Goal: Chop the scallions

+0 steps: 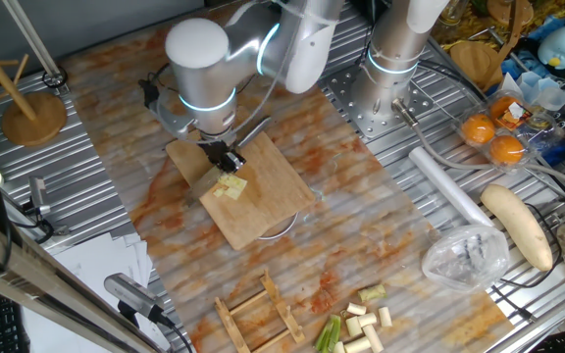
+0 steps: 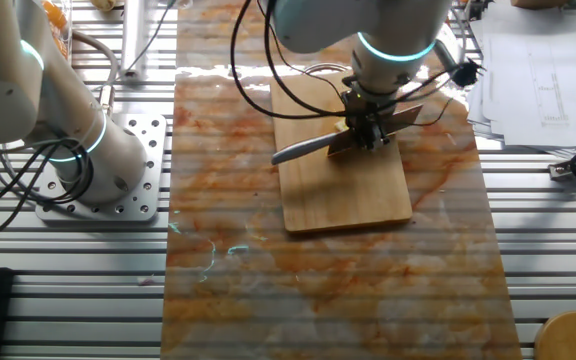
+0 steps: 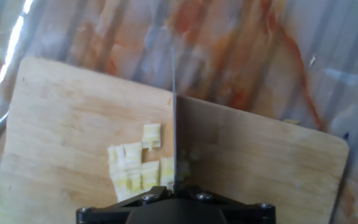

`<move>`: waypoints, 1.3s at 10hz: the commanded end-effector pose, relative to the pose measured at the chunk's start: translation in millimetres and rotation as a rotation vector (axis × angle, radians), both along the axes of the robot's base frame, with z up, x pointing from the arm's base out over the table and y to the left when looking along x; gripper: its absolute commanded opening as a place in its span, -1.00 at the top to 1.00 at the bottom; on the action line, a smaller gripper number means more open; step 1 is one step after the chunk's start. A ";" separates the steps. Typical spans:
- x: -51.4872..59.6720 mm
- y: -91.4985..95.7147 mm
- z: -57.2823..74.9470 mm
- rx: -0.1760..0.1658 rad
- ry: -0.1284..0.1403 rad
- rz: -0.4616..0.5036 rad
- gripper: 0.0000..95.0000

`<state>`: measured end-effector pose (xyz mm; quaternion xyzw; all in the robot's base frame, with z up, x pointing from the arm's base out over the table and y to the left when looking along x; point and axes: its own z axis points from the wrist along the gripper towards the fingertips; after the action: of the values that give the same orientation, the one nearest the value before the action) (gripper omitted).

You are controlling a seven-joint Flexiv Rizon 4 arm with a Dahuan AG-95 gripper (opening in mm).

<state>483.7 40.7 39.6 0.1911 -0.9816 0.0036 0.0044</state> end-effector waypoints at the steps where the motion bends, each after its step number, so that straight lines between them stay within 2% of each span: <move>1: -12.1 -11.3 13.7 -0.007 0.046 0.047 1.00; 3: -16.0 -4.2 24.9 -0.005 0.066 0.038 1.00; 6: -17.4 -2.6 27.0 0.033 0.091 0.052 1.00; 8: -17.2 -2.3 26.8 0.041 0.094 0.044 1.00; 9: -16.5 -1.5 26.0 0.061 0.114 0.016 1.00; 12: -14.4 0.3 23.8 0.054 0.136 -0.052 1.00; 13: -14.3 0.3 23.7 0.050 0.135 -0.055 1.00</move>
<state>471.5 41.8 60.8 0.1646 -0.9835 -0.0342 0.0664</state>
